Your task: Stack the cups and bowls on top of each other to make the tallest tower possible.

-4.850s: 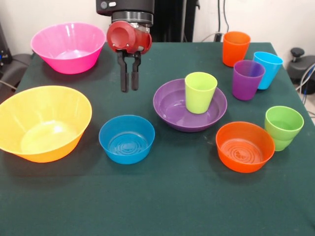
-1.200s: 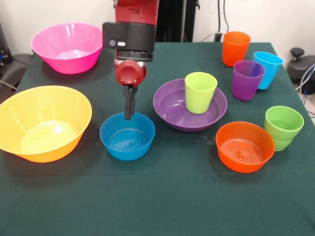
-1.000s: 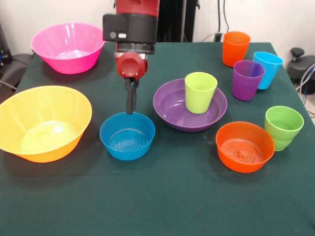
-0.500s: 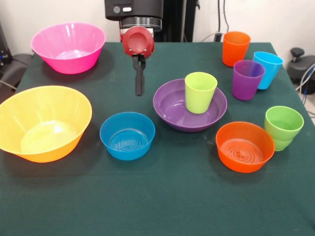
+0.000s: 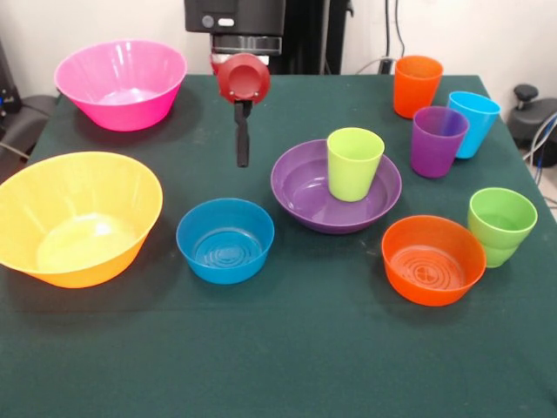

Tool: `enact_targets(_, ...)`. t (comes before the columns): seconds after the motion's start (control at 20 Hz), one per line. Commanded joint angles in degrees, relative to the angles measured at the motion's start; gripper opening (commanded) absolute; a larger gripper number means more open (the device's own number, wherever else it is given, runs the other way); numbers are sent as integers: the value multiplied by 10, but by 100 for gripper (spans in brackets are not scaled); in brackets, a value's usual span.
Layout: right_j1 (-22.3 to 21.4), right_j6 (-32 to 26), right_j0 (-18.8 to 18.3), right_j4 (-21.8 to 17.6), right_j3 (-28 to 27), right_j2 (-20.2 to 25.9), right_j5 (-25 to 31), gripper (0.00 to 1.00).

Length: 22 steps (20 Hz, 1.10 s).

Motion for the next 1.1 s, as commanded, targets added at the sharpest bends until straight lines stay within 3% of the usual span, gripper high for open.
enact_targets(0.05, 52, 137, 10, -35, -33, 78, 46, 100)
enact_targets(0.35, 39, 65, -4, 1, -31, 94, 57, 100)
enact_targets(0.5, 11, -17, -24, 58, -19, 115, 48, 100)
enact_targets(0.75, -8, -90, -41, 116, -6, 126, 26, 100)
enact_targets(1.1, -1, -103, -44, 140, -8, 122, 13, 100)
